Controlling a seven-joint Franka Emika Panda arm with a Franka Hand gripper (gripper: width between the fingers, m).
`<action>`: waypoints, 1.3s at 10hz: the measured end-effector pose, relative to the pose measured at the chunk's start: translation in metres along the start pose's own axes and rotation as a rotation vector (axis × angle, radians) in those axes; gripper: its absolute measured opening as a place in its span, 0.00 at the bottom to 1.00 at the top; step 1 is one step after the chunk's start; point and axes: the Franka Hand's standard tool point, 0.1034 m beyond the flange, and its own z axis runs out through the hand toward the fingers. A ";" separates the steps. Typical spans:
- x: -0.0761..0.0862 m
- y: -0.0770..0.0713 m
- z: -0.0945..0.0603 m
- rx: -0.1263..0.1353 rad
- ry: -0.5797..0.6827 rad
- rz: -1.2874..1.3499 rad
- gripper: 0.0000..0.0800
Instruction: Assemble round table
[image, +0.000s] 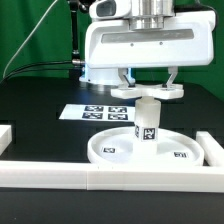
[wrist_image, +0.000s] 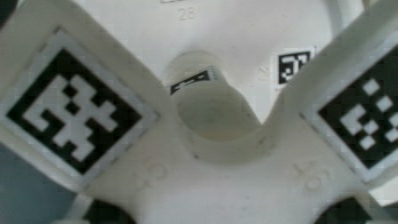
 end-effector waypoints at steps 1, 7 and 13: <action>-0.002 -0.001 0.000 0.005 0.002 0.050 0.56; -0.003 -0.002 0.000 0.044 -0.008 0.587 0.56; -0.003 -0.002 0.000 0.070 -0.015 0.894 0.70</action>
Offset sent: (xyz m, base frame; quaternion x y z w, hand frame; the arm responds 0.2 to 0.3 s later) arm -0.0083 0.0018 -0.0020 0.0035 -0.0064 0.2521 0.9677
